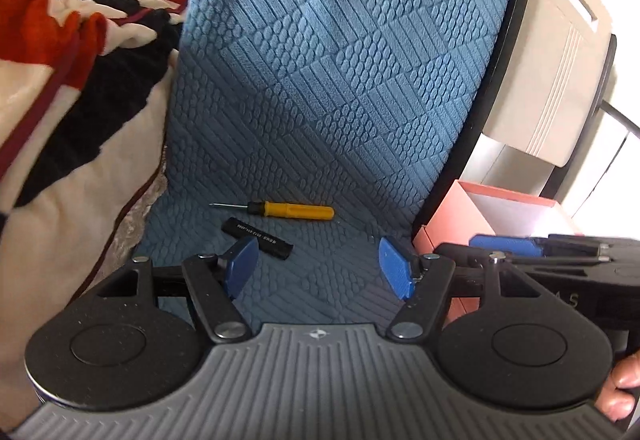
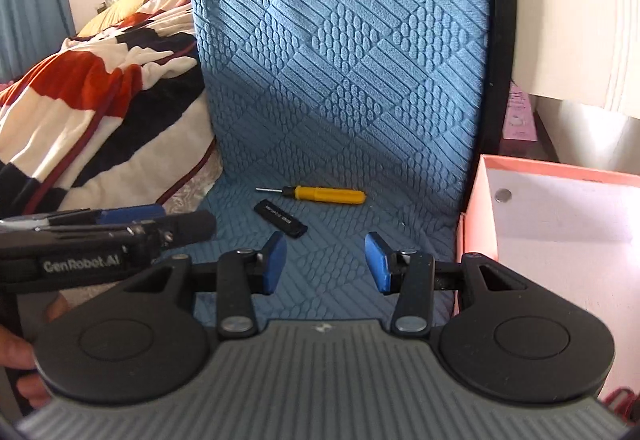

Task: Organize rigid objects
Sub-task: 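Withdraw both open tools from the box toward the screwdriver and USB stick, then close left gripper on the black USB stick while right tool approaches the screwdriver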

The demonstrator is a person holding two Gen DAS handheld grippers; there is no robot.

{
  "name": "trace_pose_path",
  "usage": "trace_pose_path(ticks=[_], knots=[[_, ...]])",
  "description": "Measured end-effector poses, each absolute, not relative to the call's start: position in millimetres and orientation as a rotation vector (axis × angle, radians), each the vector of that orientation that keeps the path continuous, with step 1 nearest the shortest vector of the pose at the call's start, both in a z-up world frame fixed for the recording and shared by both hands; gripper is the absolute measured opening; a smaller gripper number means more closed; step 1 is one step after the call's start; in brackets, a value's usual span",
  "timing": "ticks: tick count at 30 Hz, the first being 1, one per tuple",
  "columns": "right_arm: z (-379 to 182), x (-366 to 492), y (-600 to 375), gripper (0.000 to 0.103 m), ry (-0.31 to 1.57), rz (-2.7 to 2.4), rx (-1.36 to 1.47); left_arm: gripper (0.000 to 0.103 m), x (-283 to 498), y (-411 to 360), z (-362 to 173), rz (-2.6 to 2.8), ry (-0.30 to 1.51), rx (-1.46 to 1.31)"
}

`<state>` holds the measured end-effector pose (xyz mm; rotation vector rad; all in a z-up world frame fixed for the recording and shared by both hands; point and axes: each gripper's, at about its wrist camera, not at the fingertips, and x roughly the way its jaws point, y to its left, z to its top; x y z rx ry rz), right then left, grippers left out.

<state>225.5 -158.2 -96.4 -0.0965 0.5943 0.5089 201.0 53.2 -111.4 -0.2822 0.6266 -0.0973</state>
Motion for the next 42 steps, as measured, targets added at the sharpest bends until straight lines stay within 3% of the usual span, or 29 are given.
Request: trace_pose_path(ticks=[17, 35, 37, 39, 42], knots=[[-118, 325, -121, 0.047, 0.628, 0.585, -0.204, 0.076, 299, 70, -158, -0.080, 0.769, -0.260], [-159, 388, -101, 0.048, 0.687, 0.606, -0.315, 0.076, 352, 96, -189, -0.161, 0.882, -0.176], [-162, 392, -99, 0.053, 0.692, 0.595, -0.323, 0.077, 356, 99, -193, -0.161, 0.887, -0.169], [-166, 397, -97, 0.054, 0.705, 0.595, -0.308, 0.087, 358, 101, -195, -0.151, 0.881, -0.158], [-169, 401, -93, 0.054, 0.709, 0.604, -0.319, 0.089, 360, 102, -197, -0.170, 0.864, -0.146]])
